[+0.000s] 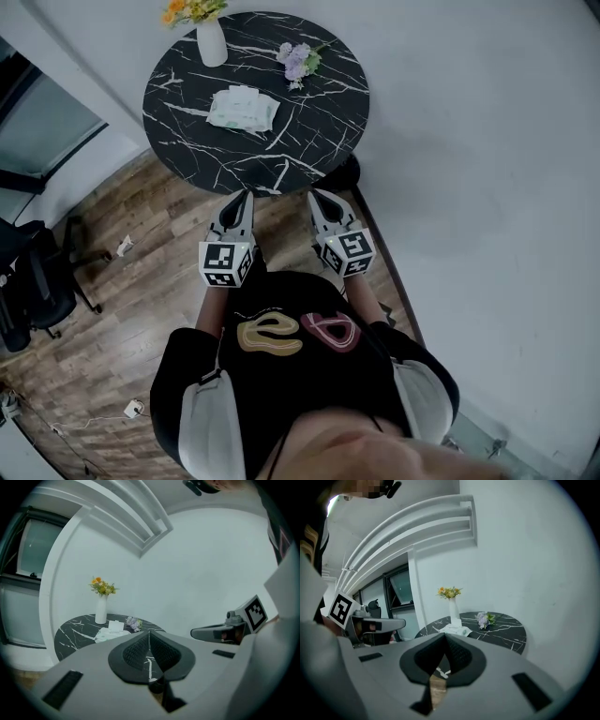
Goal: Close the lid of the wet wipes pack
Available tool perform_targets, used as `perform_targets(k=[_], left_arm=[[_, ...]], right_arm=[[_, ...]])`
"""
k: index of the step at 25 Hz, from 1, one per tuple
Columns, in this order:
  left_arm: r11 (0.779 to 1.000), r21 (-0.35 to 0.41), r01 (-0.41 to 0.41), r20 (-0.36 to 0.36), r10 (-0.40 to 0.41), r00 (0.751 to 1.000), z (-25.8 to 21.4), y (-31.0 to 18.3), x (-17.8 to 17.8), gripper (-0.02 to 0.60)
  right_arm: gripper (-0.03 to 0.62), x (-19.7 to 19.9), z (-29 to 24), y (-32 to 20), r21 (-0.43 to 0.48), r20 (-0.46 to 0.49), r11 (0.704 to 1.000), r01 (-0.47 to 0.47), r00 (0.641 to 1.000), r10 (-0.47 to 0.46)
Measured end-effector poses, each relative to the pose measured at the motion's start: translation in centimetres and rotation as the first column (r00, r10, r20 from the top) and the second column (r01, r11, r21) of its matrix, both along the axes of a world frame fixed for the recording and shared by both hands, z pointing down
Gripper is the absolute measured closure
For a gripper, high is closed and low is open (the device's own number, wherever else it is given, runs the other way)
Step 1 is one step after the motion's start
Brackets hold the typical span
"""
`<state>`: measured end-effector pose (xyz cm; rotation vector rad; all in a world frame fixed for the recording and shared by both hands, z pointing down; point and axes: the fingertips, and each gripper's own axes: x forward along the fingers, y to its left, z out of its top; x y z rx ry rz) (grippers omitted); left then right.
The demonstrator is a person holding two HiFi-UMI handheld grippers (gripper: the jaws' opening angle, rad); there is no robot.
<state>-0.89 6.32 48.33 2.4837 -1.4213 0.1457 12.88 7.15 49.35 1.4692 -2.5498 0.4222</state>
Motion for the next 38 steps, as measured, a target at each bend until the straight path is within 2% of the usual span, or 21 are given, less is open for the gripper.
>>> perform_targets(k=[21, 32, 38], left_arm=[[0.996, -0.019, -0.082, 0.003, 0.082, 0.997, 1.4, -11.0, -7.4, 0.558], [0.996, -0.048, -0.079, 0.008, 0.08, 0.997, 2.1, -13.8, -9.3, 0.558], [0.998, -0.049, -0.031, 0.007, 0.031, 0.999, 1.9, -16.0, -9.6, 0.558]], right_arm=[[0.582, -7.8, 0.6, -9.8, 0.001, -0.017, 0.998, -0.066, 0.998, 0.066], [0.58, -8.9, 0.7, -13.0, -0.025, 0.026, 0.997, -0.077, 0.997, 0.078], [0.58, -8.3, 0.4, -15.8, -0.026, 0.033, 0.998, -0.057, 0.998, 0.058]])
